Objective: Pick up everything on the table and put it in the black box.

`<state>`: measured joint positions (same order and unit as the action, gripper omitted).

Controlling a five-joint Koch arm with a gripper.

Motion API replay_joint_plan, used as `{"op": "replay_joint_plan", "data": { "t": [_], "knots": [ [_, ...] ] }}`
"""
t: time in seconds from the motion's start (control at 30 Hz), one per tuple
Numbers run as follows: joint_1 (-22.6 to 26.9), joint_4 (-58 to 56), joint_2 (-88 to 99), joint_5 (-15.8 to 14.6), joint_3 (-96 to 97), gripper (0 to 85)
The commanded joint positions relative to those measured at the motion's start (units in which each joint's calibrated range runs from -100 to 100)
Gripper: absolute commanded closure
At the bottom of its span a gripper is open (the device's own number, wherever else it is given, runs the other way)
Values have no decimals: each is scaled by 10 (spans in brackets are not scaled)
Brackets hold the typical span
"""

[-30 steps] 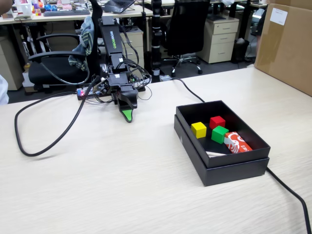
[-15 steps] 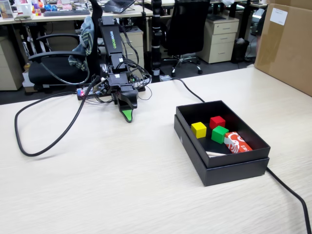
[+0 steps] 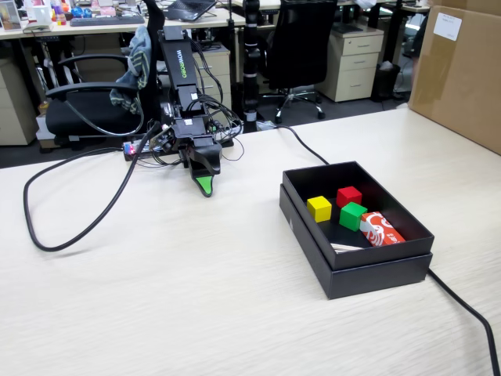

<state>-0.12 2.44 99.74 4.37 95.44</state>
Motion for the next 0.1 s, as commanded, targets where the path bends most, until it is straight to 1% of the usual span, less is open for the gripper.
{"op": "replay_joint_plan", "data": {
  "t": [0.0, 0.07],
  "knots": [
    [0, -9, -1, -1, 18, 372],
    [0, -9, -1, -1, 18, 372]
  ]
}}
